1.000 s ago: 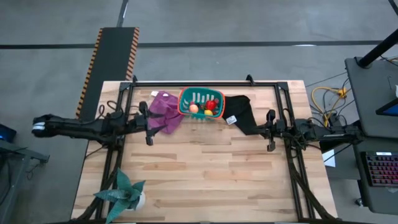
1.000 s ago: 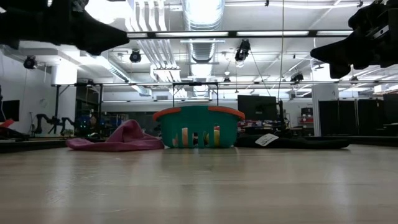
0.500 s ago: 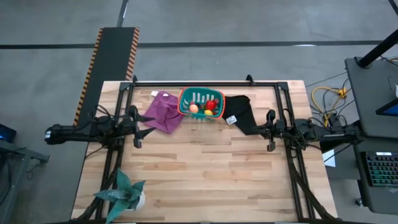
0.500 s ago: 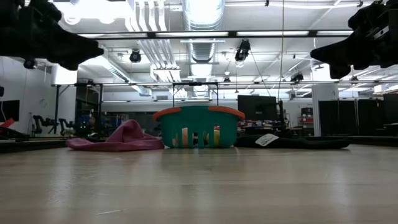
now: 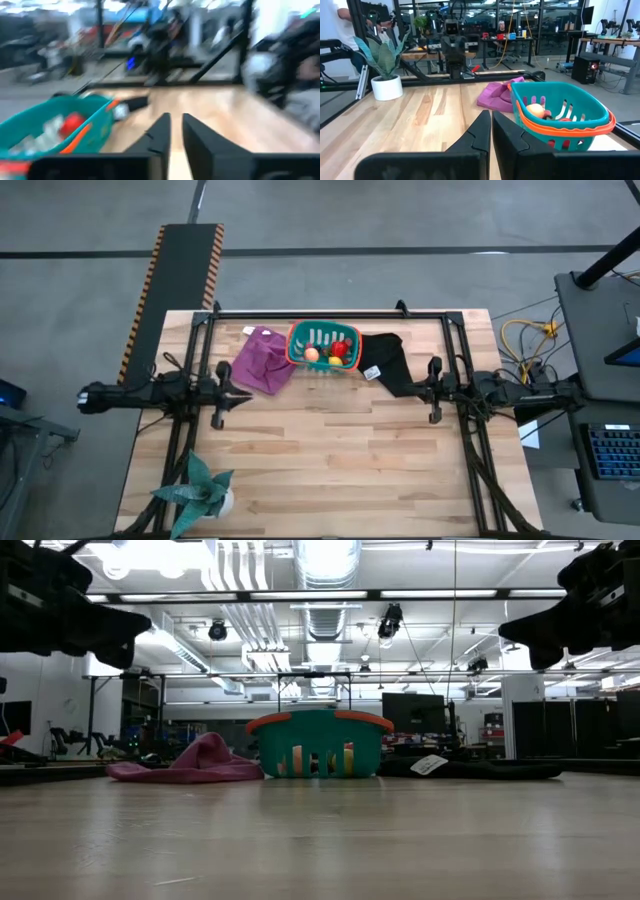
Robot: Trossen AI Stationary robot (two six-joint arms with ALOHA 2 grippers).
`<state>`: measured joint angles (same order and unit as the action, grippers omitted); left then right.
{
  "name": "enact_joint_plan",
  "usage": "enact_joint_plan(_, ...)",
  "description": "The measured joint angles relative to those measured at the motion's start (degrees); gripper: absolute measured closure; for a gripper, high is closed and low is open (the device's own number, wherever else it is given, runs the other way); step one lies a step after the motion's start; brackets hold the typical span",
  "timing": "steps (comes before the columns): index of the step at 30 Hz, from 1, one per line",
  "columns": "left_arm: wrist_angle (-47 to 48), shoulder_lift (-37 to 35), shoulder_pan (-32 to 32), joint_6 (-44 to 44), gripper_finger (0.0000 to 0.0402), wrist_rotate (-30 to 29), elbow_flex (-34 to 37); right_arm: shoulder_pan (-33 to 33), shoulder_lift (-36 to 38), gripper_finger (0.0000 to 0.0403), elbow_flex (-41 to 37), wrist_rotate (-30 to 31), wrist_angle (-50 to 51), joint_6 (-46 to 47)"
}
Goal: Pick and placing Produce into tupperware
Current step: Return to Home Position
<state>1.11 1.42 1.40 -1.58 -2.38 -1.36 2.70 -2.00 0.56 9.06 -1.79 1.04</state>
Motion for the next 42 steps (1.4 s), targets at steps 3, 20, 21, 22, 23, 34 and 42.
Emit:
enact_joint_plan(3, -1.25, 0.25, -0.01, 0.07, 0.0395, 2.76, 0.65, 0.0, -0.2, 0.0394, 0.0, 0.0, 0.02, -0.07)
enact_joint_plan(20, -0.97, 1.54, -0.01, -1.07, 0.04, 2.46, 0.7, 0.0, -0.42, 0.0394, 0.0, -0.48, 0.09, -1.2)
enact_joint_plan(21, -0.97, 1.5, -0.01, -1.55, 0.04, 2.48, 0.7, 0.0, -0.43, 0.0394, 0.0, -0.79, 0.12, -1.18)
enact_joint_plan(22, -0.97, 1.5, -0.01, -1.8, 0.04, 2.46, 0.7, 0.01, -0.49, 0.0394, 0.0, -1.55, 0.22, -1.19)
enact_joint_plan(23, -0.94, 1.63, -0.01, -1.79, 0.04, 2.46, 0.7, 0.02, -0.57, 0.0394, 0.0, -1.96, 0.29, -1.21)
enact_joint_plan(34, -4.36, 2.19, -0.01, -1.8, 0.04, 2.02, 0.87, 0.02, -0.72, 0.0394, 0.0, -1.99, 0.32, 3.66)
enact_joint_plan(42, -6.12, 2.22, -0.01, -1.8, 0.04, 2.15, 0.8, 0.02, -0.72, 0.0394, 0.0, -1.97, 0.27, 6.34)
